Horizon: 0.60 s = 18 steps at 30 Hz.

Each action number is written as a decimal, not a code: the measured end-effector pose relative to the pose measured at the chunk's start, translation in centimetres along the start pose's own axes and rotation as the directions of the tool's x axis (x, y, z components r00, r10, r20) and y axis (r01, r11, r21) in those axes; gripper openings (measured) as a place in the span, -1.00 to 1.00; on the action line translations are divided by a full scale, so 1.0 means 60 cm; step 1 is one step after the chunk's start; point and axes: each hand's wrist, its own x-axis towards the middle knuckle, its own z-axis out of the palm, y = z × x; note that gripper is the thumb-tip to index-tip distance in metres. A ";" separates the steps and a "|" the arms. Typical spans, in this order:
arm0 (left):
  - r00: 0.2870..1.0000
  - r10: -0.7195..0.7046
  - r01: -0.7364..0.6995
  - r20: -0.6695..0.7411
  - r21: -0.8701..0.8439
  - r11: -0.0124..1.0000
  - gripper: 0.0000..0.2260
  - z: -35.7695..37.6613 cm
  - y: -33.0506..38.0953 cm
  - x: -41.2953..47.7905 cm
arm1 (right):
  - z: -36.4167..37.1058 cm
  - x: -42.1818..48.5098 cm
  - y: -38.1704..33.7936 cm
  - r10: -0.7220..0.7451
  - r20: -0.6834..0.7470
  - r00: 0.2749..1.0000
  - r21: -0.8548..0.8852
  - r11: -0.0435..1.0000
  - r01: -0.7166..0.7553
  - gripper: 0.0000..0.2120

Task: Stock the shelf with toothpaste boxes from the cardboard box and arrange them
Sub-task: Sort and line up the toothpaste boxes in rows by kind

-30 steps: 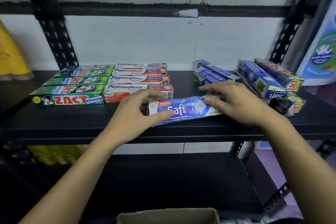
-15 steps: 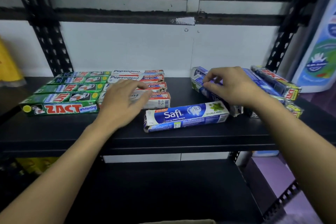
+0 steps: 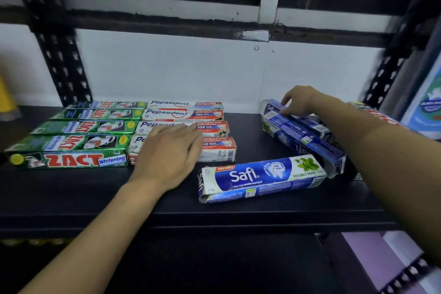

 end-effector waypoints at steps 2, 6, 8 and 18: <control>1.000 0.000 0.000 -0.010 -0.013 1.000 -0.51 0.000 0.000 -0.001 | 0.001 0.006 0.002 0.039 0.027 0.999 0.100 0.994 -0.041 -0.67; 1.000 -0.013 0.012 -0.012 -0.019 1.000 -0.54 0.001 -0.001 0.000 | 0.002 0.021 0.001 0.000 0.008 1.000 0.204 0.979 -0.002 -0.74; 1.000 -0.011 0.011 -0.009 -0.026 1.000 -0.52 0.001 -0.001 0.000 | 0.003 0.023 -0.006 -0.041 0.010 0.999 0.250 0.968 0.037 -0.74; 0.999 -0.030 0.029 -0.016 -0.038 0.999 -0.54 -0.001 0.002 -0.003 | 0.003 0.005 -0.065 -0.306 0.002 0.952 0.368 0.886 0.283 -0.62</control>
